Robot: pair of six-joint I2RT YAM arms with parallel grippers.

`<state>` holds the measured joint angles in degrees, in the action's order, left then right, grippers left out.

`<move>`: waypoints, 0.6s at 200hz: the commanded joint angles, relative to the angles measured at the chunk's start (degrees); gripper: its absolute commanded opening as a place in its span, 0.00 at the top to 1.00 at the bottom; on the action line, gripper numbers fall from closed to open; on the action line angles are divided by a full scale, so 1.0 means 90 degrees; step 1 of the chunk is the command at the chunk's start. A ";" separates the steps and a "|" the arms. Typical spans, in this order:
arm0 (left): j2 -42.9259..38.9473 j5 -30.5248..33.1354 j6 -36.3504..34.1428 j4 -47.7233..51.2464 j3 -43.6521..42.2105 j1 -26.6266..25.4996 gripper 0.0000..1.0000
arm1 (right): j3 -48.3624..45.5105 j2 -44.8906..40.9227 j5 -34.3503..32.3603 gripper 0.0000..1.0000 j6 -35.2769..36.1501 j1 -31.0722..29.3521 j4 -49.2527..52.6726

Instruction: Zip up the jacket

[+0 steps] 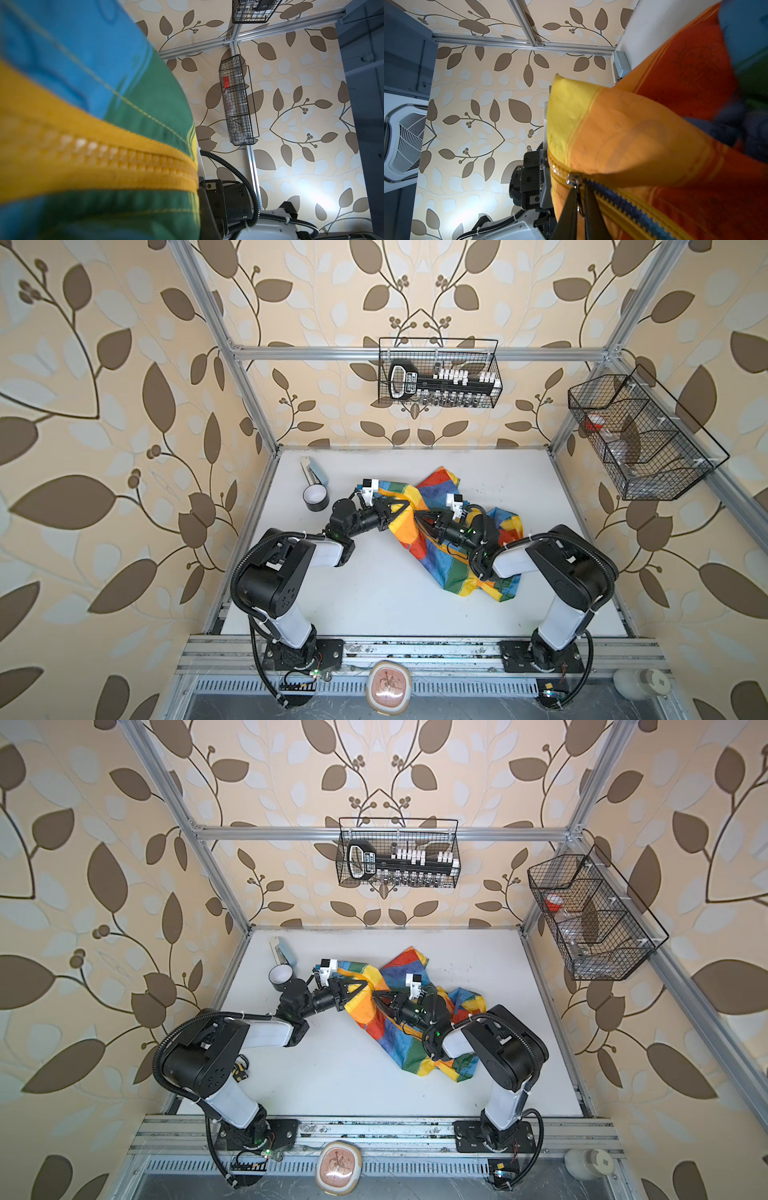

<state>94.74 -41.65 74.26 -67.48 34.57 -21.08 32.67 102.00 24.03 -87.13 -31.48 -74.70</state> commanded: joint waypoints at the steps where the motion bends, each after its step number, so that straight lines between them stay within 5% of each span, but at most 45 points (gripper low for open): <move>1: -0.0313 -0.0274 -0.0028 -0.0532 0.0247 -0.0070 1.00 | 0.0163 0.0093 0.0001 0.93 -0.0094 -0.0030 -0.0130; 19: -0.0310 -0.0275 -0.0038 -0.0519 0.0222 -0.0070 1.00 | 0.0161 0.0050 0.0007 1.00 -0.0088 -0.0032 -0.0141; 64: -0.0433 -0.0210 -0.0298 -0.0150 0.0341 -0.0055 1.00 | 0.0009 -0.0260 0.0097 1.00 0.0110 0.0012 0.0321; 120: -0.1555 0.0863 -0.2278 0.2718 0.1071 0.0187 1.00 | 0.0133 -0.2229 -0.0515 1.00 0.2486 0.0161 0.4725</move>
<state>88.33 -40.16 64.05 -50.48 38.72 -20.97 32.75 88.82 23.33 -76.34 -30.52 -53.87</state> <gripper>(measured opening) 0.069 0.047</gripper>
